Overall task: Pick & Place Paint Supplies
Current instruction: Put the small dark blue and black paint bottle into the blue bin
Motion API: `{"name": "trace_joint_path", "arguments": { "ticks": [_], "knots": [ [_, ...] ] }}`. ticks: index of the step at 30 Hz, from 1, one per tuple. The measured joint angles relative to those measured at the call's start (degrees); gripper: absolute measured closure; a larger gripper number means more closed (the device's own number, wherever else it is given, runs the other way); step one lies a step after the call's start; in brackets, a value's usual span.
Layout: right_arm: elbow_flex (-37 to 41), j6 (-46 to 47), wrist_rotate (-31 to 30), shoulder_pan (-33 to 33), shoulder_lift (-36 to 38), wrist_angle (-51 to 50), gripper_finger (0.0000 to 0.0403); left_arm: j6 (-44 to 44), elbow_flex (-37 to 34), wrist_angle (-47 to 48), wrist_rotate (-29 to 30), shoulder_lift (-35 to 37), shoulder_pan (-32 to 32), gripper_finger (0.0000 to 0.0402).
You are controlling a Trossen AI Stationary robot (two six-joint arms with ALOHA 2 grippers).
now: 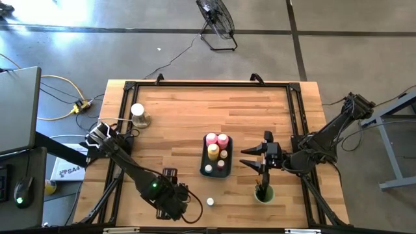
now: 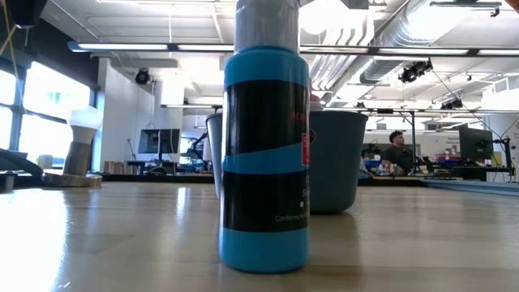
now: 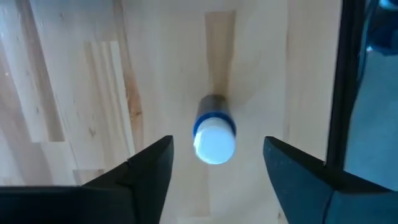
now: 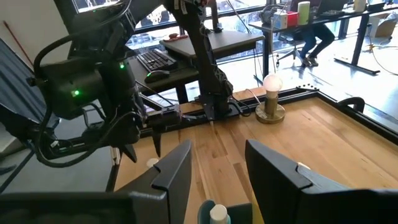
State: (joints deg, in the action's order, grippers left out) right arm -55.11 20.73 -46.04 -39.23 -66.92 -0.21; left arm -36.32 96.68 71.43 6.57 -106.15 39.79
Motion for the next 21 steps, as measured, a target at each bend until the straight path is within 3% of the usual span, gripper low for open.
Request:
{"name": "trace_joint_path", "arguments": {
  "ticks": [8, 12, 21],
  "knots": [
    [0.0, 0.6, 0.0, 0.0, 0.0, 0.0, 0.0259, -1.6, 0.0, -0.9, 1.6, 0.0, 0.5, 0.0206],
    [0.0, 0.6, -0.3, 0.0, 0.0, 0.6, 0.0259, -2.1, -1.3, -0.2, 4.5, 0.6, 1.4, 0.0210],
    [0.0, 2.0, -0.5, 1.3, 0.0, 1.1, 0.0259, -6.0, -7.2, -4.7, 4.9, 4.0, 3.2, 0.0210]
  ]
}}
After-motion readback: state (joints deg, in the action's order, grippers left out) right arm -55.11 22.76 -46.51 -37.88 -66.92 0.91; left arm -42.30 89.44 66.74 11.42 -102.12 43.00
